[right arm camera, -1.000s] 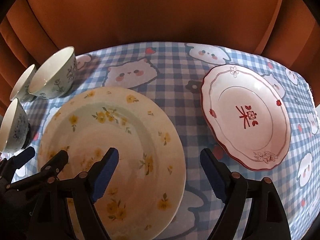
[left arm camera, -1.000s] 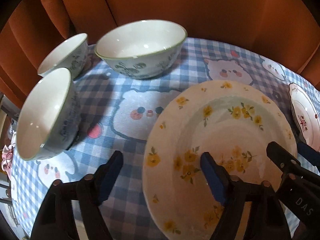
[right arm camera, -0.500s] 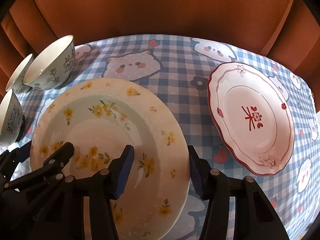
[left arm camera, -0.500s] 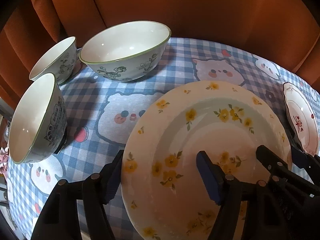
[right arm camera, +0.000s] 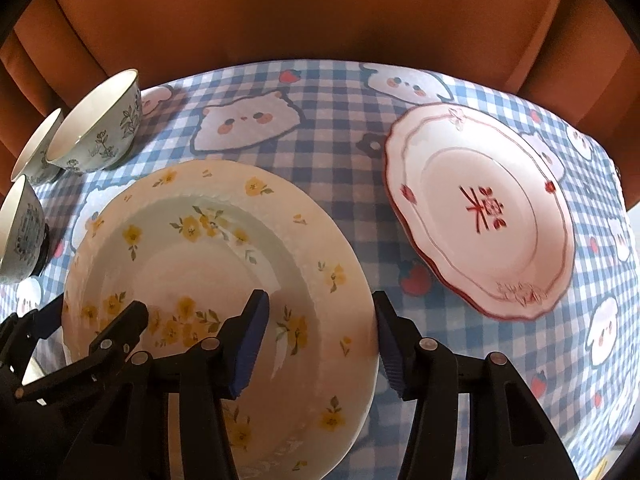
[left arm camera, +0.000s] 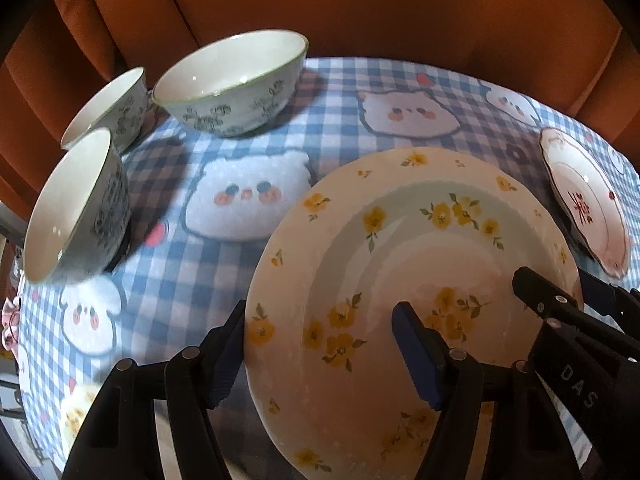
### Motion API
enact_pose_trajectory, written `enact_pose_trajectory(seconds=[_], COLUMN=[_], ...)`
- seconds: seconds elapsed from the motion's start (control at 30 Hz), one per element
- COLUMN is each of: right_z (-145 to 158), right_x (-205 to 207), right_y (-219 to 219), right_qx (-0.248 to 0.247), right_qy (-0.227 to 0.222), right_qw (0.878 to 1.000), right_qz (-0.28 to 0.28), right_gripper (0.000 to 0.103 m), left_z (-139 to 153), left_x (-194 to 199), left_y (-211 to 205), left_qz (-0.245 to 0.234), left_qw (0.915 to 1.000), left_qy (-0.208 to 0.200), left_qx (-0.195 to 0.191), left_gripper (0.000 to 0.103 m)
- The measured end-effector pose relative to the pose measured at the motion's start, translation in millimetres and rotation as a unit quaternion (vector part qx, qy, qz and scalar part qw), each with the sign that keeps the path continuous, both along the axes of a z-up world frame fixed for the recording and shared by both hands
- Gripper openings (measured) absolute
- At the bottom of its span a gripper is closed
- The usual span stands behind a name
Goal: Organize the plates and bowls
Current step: 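Lift the flat plate with the left tool toward the deep plate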
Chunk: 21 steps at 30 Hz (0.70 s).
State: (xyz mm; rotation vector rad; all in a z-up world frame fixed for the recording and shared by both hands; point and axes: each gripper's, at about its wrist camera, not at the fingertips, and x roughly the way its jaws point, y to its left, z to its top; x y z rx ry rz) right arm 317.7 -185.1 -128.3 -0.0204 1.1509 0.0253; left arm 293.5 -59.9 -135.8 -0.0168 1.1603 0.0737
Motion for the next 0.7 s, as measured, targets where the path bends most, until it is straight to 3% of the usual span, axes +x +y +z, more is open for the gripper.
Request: enact_pose_trajectory(seconds=[0.17, 0.47, 0.7], right_z=[1.3, 1.3, -3.0], right_x=[-16.7, -30.2, -26.7], right_y=[-0.3, -7.9, -8.7], right_qx=[-0.032, -0.025, -0.018], right_qy=[0.001, 0.008, 0.007], right_qw=[0.999, 1.000, 1.000], right_qz=[-0.004, -0.007, -0.010], right_gripper=[0.056, 0.056, 0.056], left_z=[1.0, -3.5, -4.3], left_x=[-18.2, -31.6, -25.8], left_y=[-8.5, -16.6, -19.1], left_qz=[0.003, -0.003, -0.002], left_qw=[1.0000, 0.9999, 0.9997], left_qy=[0.007, 0.009, 0.000], left_qx=[-0.002, 0.004, 0.024], left_gripper=[0.071, 0.075, 0.071])
